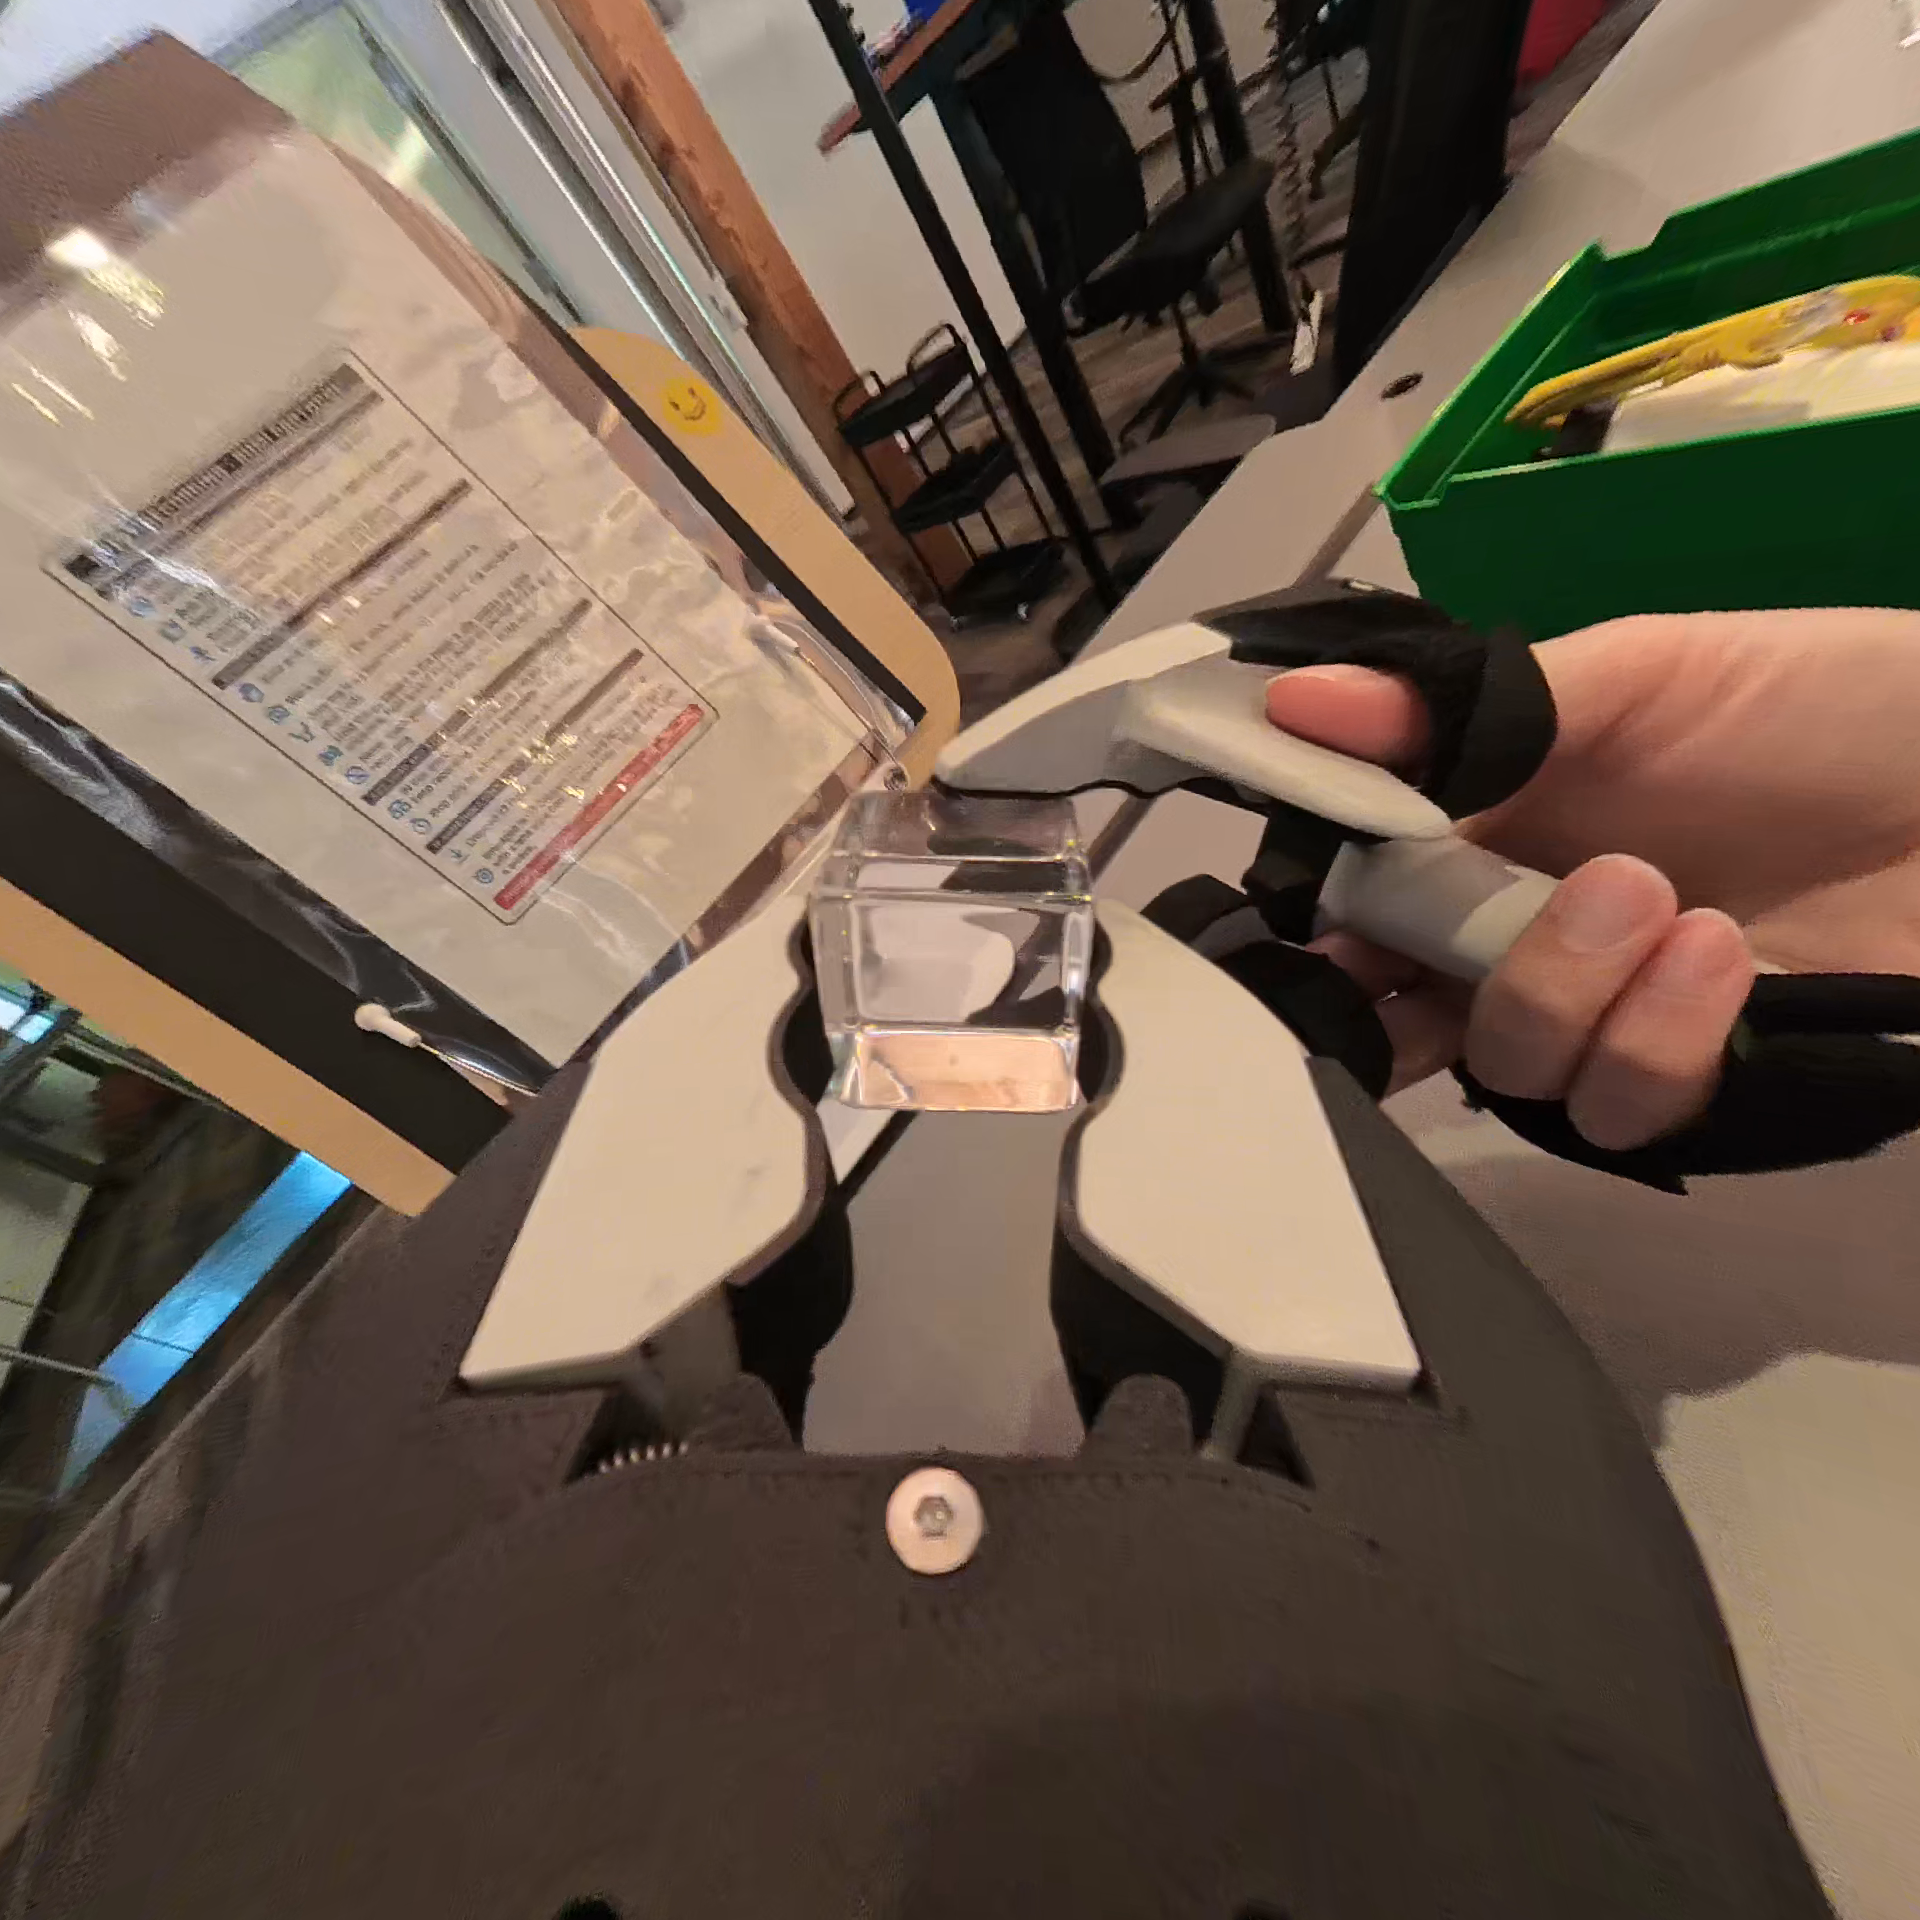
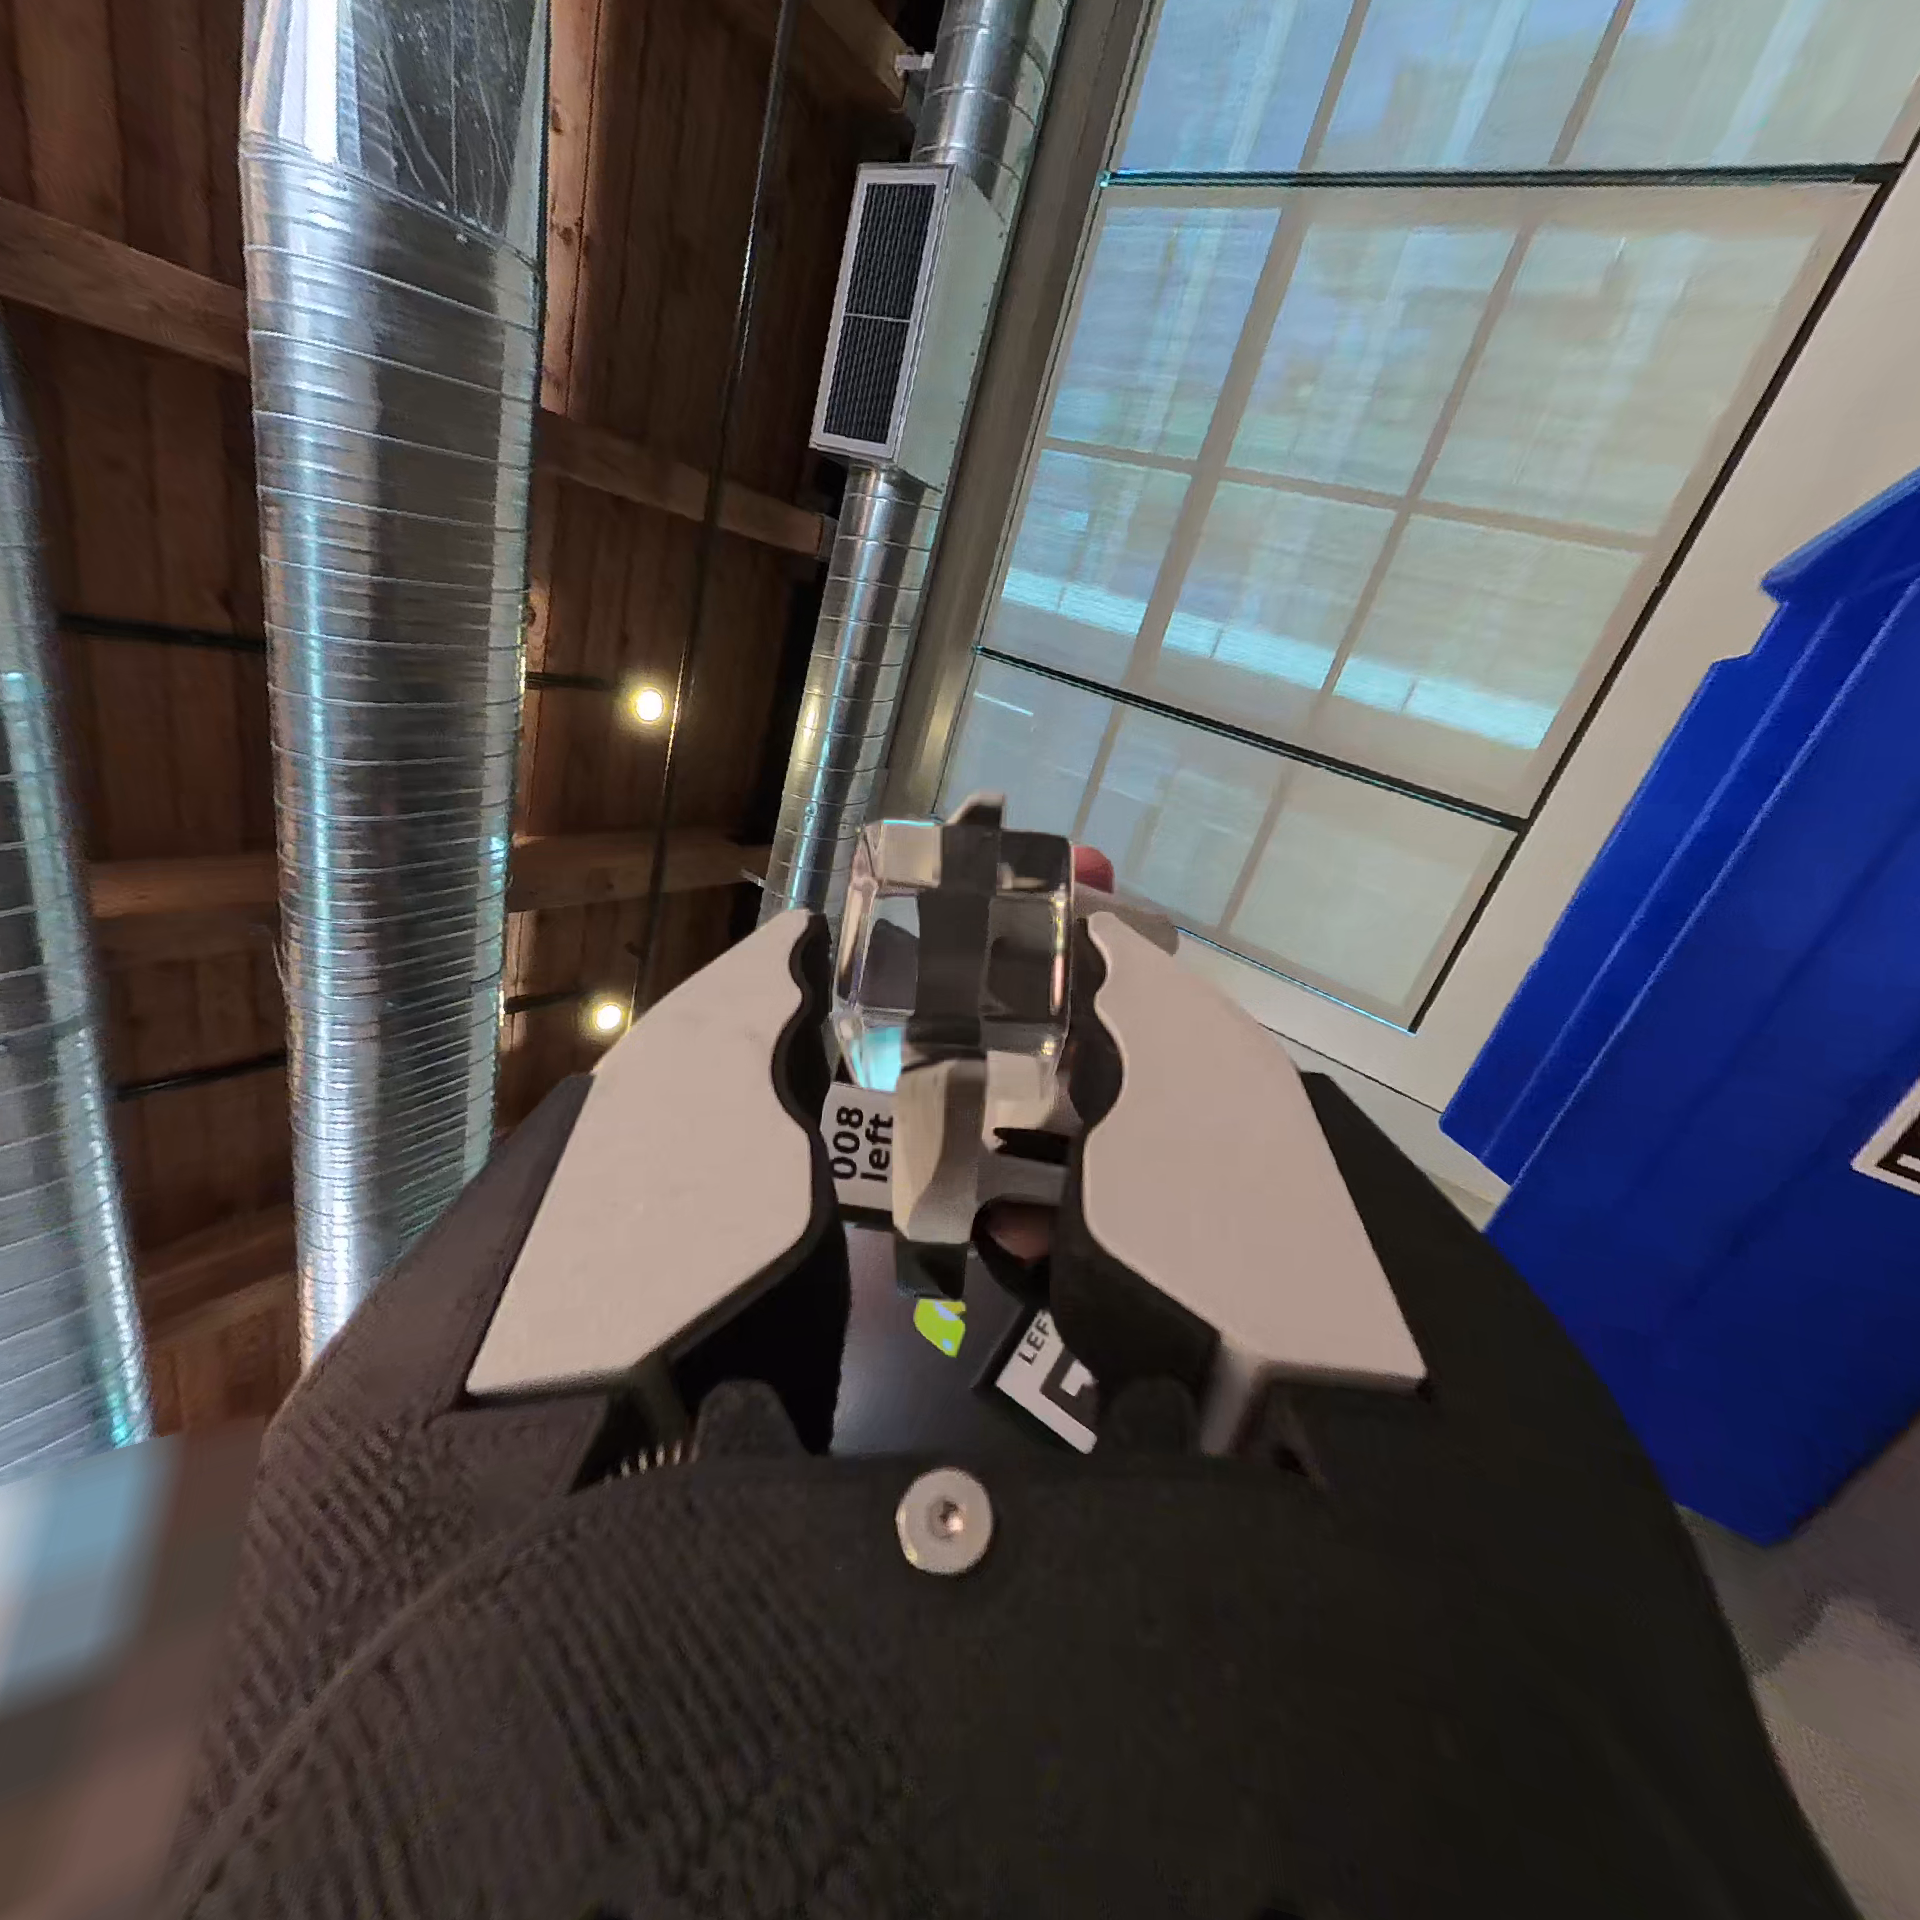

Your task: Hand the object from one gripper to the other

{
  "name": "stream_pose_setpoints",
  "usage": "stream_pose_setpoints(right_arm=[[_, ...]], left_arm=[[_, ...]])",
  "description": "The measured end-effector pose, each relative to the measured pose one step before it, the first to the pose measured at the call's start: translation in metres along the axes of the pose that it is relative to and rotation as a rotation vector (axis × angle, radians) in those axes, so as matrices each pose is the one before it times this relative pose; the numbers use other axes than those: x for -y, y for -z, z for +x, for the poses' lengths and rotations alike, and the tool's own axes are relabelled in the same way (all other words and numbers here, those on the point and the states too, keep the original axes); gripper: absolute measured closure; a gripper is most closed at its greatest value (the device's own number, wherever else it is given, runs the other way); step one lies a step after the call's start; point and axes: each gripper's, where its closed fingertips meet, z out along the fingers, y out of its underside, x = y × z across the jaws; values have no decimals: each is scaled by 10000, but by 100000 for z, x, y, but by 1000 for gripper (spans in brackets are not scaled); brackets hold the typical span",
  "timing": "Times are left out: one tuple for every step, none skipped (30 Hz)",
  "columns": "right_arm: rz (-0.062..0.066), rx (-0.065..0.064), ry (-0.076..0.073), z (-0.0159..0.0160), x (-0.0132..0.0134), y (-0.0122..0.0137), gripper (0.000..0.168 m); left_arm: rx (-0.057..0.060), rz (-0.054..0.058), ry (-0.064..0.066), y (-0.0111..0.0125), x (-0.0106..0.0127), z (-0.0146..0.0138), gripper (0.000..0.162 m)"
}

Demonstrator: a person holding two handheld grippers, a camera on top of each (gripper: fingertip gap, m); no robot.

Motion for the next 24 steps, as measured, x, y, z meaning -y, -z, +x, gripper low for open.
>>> stream_pose_setpoints(right_arm=[[-39,48,210,-250,-27,-157,124],[-116,-8,331,-302,-46,-155,124],[-211,-111,608,-329,-106,-166,121],[-261,-188,875,-375,-104,-152,118],[-224,-279,1007,-412,29,-100,115],[-180,-287,1181,-545,167,-27,112],[-205,-288,1342,-620,221,47,109],[-222,-315,1426,-623,281,116,106],[-189,-310,1541,-653,356,191,103],[-120,-272,1735,-749,457,237,100],[-122,-365,1939,-665,467,291,97],[-197,-438,2075,-581,411,274,96],[-338,-439,2082,-477,266,241,96],[-491,-395,2004,-381,52,138,95],[-664,-421,1895,-211,-221,49,95],[-818,-449,1776,-50,-496,-64,96],[-881,-300,1609,-229,-635,-198,95],[-766,-51,1313,-560,-497,-308,95],[-511,110,843,-771,-168,-400,95],[-242,238,333,-876,145,-447,95],[-25,302,55,-883,366,-415,96],[77,251,28,-752,363,-321,96],[56,312,47,-739,203,-233,96],[21,334,1,-653,42,-136,96]], left_arm=[[81,209,-77,108,318,-99,117],[19,70,57,90,223,-115,117],[-8,40,216,106,203,-167,118],[-40,143,390,170,313,-240,118],[-91,191,509,235,335,-272,118],[-244,175,578,266,281,-171,118],[-296,145,662,303,222,-164,118],[-339,109,733,344,182,-168,118],[-452,91,777,376,147,-40,118],[-474,140,789,425,221,0,118],[-430,118,858,437,193,-65,118],[-390,78,862,449,156,-98,118],[-411,71,750,442,118,-11,118],[-405,-29,649,394,-9,51,118],[-263,-87,637,336,-108,-73,118],[-155,-111,553,257,-135,-185,118],[-51,-196,460,169,-256,-233,118],[-84,-227,239,56,-392,-32,118],[-159,-259,6,-44,-417,182,119],[-118,-263,-68,-145,-409,246,118],[-99,-295,-124,-196,-440,317,118],[-127,-296,-205,-220,-408,428,118],[-199,-275,-269,-211,-381,578,118],[-227,-253,-226,-179,-324,621,118]])
